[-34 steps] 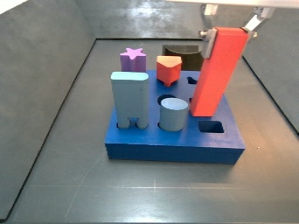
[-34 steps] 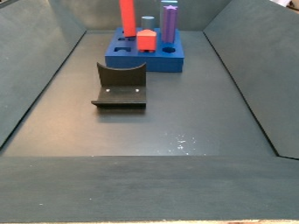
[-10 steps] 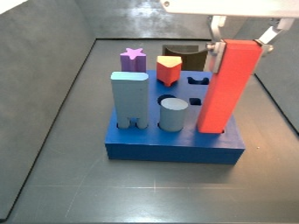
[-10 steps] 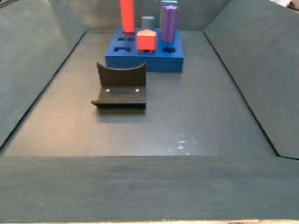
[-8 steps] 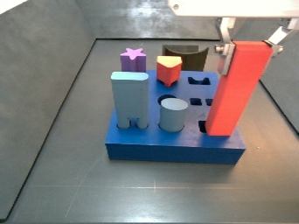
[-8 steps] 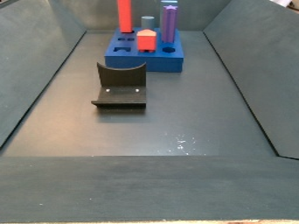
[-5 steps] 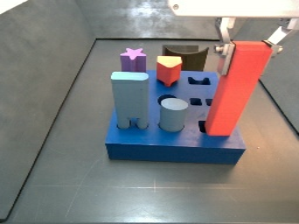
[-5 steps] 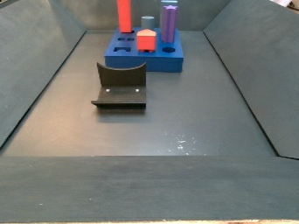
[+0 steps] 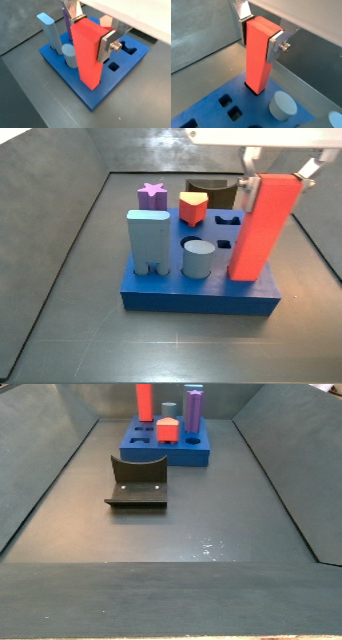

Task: Pick up the rectangle object. Move up. Place the rectangle object on the fixture. Regrasp the rectangle object. Move to above the board. Insert the rectangle object.
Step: Insert the rectangle object.

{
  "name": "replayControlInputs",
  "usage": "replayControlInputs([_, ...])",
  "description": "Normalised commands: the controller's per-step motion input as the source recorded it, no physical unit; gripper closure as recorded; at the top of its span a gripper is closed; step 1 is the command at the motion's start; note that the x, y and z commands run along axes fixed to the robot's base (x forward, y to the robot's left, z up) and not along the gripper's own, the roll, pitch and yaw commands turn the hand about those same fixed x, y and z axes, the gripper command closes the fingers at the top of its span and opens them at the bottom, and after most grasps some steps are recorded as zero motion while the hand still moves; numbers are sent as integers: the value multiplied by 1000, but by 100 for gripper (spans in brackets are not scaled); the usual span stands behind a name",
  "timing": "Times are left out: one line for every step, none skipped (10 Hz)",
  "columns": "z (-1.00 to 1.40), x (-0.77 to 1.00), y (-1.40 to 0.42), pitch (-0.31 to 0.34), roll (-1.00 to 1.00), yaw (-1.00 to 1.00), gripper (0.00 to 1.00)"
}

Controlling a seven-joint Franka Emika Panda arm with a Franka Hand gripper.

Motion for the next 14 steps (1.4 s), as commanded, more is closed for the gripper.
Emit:
replayControlInputs([-20, -131, 51, 0, 23, 0, 100])
replayControlInputs([0, 0, 0, 0, -11, 0, 100])
replayControlInputs([-46, 46, 0, 0, -13, 0, 100])
replayControlInputs([-140, 194, 6, -114, -191, 0, 100])
replayControlInputs([-103, 160, 0, -131, -164, 0, 100])
replayControlInputs([-77, 11, 0, -69, -81, 0, 100])
replayControlInputs([-51, 0, 0, -7, -13, 14, 100])
replayControlInputs([-31, 0, 0, 0, 0, 29, 100])
replayControlInputs([-29, 0, 0, 0, 0, 6, 100])
replayControlInputs([-137, 0, -26, 0, 69, 0, 100])
replayControlInputs([-986, 0, -57, -140, 87, 0, 100])
replayControlInputs([-1000, -126, -123, -56, 60, 0, 100])
replayControlInputs([-1000, -123, -77, -1, 23, 0, 100])
replayControlInputs([-1000, -109, -34, -7, 27, 0, 100])
